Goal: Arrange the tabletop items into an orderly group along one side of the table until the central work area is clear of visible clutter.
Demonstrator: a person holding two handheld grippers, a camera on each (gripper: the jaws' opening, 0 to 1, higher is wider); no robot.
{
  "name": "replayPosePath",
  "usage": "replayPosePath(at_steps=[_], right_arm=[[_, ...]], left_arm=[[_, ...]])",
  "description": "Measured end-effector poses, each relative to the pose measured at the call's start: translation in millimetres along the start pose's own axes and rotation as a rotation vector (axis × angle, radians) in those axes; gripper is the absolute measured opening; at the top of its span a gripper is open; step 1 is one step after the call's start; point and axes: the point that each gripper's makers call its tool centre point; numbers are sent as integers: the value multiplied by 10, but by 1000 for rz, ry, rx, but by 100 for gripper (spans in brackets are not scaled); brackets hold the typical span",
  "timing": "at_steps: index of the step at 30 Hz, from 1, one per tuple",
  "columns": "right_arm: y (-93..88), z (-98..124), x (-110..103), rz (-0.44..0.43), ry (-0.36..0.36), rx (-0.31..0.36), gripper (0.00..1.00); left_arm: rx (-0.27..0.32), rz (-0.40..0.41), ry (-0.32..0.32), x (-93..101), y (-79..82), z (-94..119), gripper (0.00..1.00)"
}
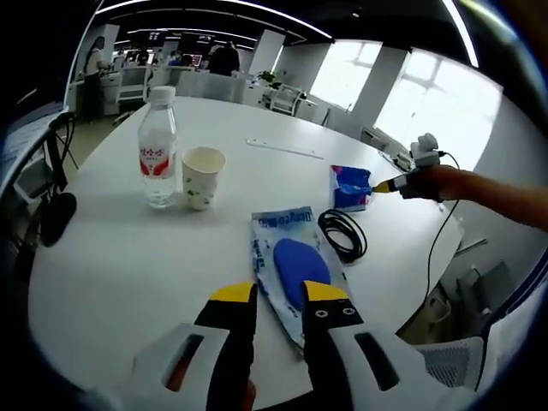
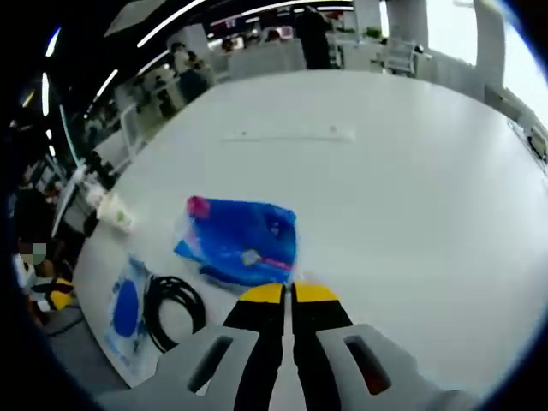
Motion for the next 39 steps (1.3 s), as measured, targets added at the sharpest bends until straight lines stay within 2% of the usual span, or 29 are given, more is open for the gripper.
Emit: replayPosePath(at_steps=[2, 8, 16, 19, 26, 34, 39], right_arm=[[-4, -36, 17, 6, -4, -6, 0], [-29, -176, 118, 106, -30, -48, 0], [-27, -295, 70, 272, -11, -58, 1], [-19, -326, 44, 295, -6, -59, 1], [-7, -356, 17, 261, -13, -64, 1], [-51, -377, 134, 143, -32, -73, 0], [-41, -372, 156, 143, -39, -68, 0]], left_arm=[[-1, 3, 4, -6, -17, 0, 18], [-5, 13, 12, -12, -70, 20, 18], [-3, 29, 28, -47, -115, 66, 18], [2, 35, 33, -53, -121, 76, 18], [8, 42, 38, -54, -127, 86, 18], [0, 64, 47, -55, -183, 115, 18], [-10, 63, 37, -12, -223, 109, 18]])
Point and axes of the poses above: the point that each gripper's makers call its tool centre point, and the gripper's own axes: z roughly backward along the fingers, x roughly to its right, y roughly out of its top, and after that the axes turned 15 degrees about -y, right-handed
